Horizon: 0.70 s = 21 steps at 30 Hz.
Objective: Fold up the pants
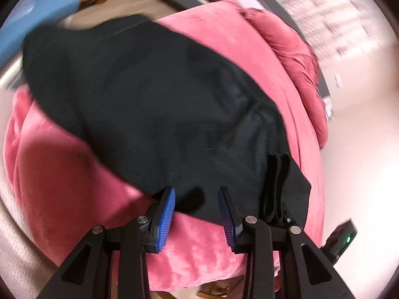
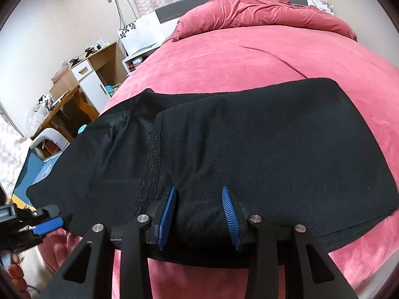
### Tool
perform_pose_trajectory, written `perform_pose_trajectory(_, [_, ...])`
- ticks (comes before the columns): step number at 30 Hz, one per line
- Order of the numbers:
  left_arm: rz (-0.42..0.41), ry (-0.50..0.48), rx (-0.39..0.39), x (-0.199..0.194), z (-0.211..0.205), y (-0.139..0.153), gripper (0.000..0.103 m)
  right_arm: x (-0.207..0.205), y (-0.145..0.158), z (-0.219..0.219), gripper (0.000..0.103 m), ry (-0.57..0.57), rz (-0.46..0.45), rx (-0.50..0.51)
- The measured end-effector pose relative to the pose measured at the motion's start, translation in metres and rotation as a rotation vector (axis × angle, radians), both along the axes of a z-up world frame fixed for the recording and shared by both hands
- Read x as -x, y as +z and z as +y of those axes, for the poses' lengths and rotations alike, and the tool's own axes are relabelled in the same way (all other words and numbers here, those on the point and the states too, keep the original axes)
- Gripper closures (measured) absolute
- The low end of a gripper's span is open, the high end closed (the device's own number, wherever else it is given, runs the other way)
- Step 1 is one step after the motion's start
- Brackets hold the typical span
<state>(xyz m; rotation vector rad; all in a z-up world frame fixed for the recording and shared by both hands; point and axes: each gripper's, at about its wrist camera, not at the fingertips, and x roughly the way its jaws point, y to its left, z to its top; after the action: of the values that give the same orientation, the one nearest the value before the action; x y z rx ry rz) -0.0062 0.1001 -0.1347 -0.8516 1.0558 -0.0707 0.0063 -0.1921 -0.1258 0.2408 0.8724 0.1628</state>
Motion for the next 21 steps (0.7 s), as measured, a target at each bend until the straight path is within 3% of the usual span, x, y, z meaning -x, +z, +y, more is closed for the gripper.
perform_pose_trajectory(2, [0.001, 0.059, 0.077, 0.001, 0.012, -0.009, 0.067, 0.001, 0.001, 0.000, 0.063, 0.000, -0.001, -0.002])
perform_pose_trajectory(8, [0.060, 0.198, 0.170, 0.013, 0.040, -0.008, 0.066, 0.003, 0.001, -0.006, 0.063, -0.004, -0.003, -0.020])
perform_pose_trajectory(10, [0.085, 0.222, 0.210, 0.022, 0.043, -0.008, 0.053, 0.003, 0.000, -0.006, 0.063, -0.006, -0.004, -0.023])
perform_pose_trajectory(12, [0.083, 0.216, 0.185, 0.027, 0.044, -0.007, 0.045, 0.003, -0.002, -0.007, 0.063, -0.010, -0.005, -0.025])
perform_pose_trajectory(17, [0.056, 0.231, 0.179, 0.015, 0.047, -0.017, 0.044, 0.004, -0.001, -0.007, 0.062, -0.013, -0.004, -0.036])
perform_pose_trajectory(21, [-0.014, 0.222, 0.085, -0.005, 0.052, -0.006, 0.043, 0.004, -0.001, -0.011, 0.062, -0.015, -0.001, -0.056])
